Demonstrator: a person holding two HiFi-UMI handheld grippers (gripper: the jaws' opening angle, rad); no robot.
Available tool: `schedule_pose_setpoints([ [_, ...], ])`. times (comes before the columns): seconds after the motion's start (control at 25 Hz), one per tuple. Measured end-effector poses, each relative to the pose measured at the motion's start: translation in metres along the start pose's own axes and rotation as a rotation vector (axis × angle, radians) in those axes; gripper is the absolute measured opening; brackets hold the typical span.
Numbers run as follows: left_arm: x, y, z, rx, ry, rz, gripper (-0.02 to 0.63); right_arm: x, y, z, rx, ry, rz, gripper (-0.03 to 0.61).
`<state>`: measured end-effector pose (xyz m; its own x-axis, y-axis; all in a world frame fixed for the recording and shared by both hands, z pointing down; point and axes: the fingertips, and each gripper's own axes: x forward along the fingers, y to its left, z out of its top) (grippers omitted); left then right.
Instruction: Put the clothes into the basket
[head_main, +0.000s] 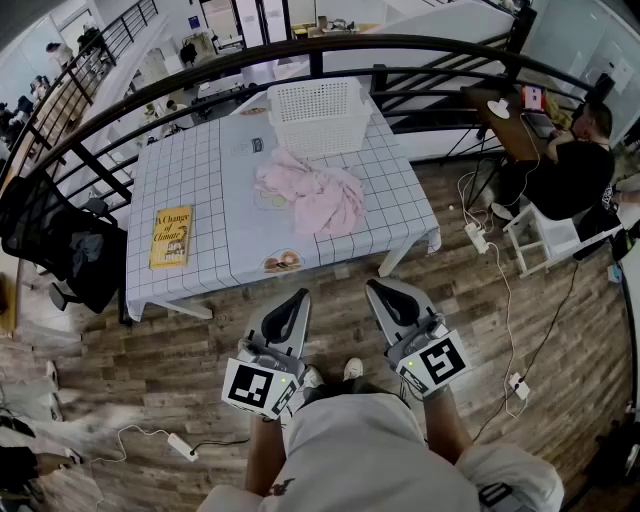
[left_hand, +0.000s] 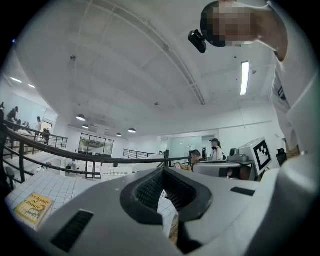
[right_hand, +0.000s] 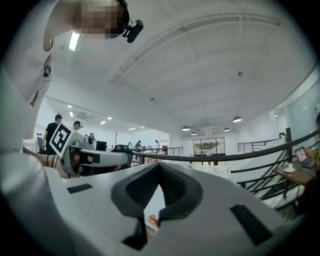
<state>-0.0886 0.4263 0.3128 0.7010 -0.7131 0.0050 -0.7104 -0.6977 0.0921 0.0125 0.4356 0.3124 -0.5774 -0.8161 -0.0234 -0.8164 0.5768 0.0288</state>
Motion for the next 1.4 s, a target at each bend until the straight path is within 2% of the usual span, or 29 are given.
schedule_pose_setpoints([
  [0.16, 0.004, -0.001, 0.001, 0.002, -0.003, 0.003, 0.002, 0.0, -0.004, 0.002, 0.006, -0.009, 0.0, 0.014],
  [0.36, 0.006, -0.007, 0.008, -0.023, -0.058, -0.02, 0.002, -0.003, -0.011, 0.003, 0.032, -0.041, 0.003, 0.014],
  [0.8, 0.02, -0.018, 0.004, 0.027, -0.019, 0.028, 0.002, -0.005, -0.019, 0.002, 0.012, -0.039, 0.064, 0.015],
  [1.4, 0.063, 0.029, -0.006, 0.031, -0.005, 0.008, 0.002, 0.045, -0.048, -0.013, -0.014, 0.0, 0.042, 0.015],
])
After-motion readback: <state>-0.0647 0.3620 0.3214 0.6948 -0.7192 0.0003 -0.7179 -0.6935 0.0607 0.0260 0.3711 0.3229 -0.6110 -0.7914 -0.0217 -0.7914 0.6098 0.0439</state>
